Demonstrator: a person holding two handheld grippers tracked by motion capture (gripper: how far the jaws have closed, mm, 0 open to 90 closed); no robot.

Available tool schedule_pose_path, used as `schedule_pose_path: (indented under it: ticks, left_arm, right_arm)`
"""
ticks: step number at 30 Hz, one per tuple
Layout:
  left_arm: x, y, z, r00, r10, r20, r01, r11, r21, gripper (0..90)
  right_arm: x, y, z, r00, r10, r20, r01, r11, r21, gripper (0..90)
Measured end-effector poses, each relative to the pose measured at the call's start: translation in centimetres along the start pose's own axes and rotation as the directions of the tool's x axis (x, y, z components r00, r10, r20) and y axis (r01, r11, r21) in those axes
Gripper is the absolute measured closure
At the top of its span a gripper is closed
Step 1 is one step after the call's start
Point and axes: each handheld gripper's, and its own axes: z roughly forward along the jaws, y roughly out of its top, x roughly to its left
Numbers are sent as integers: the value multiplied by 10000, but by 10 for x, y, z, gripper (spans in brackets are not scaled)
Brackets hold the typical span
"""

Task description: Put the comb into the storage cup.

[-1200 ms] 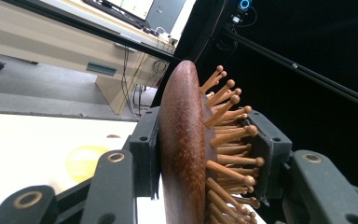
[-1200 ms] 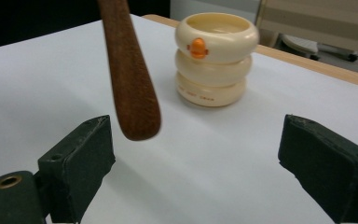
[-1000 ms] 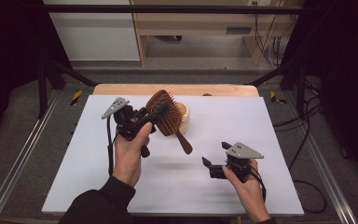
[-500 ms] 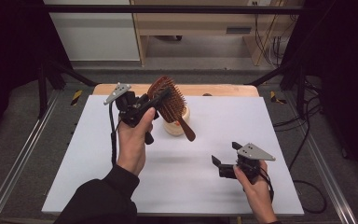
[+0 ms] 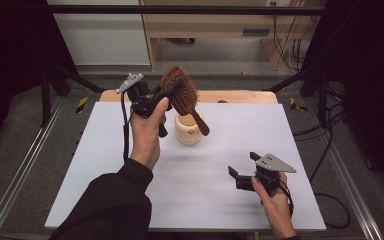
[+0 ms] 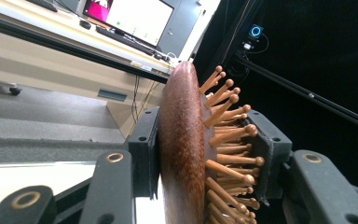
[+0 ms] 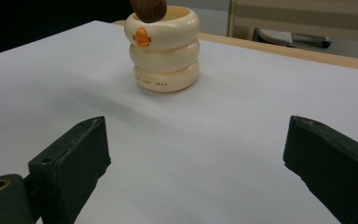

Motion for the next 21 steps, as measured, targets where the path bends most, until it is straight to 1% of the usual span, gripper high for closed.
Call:
schedule_pose_path:
  ticks: [6, 11, 16, 20, 21]
  left_arm:
    - [3, 1, 10, 10000, -58, 1, 58, 9999, -118, 520]
    - [5, 1, 15, 9999, 87, -98, -88, 9999, -126, 520]
    - [6, 4, 18, 9998, 112, -133, -116, 9994, -327, 520]
    - [7, 7, 19, 9994, 282, -207, -292, 9984, -476, 519]
    - [7, 7, 19, 9994, 268, -224, -279, 9983, -509, 519]
  right_arm:
    - [-1, -1, 1, 9999, 94, -53, -94, 10000, 10, 70]
    - [-2, 0, -1, 9999, 114, -108, -115, 9999, -46, 70]
    - [-4, 0, -2, 9997, 225, -99, -226, 9997, -65, 70]
    - [-5, 0, -2, 9997, 242, -89, -242, 9997, -75, 59]
    - [-5, 0, -2, 9996, 264, -73, -265, 9996, -90, 59]
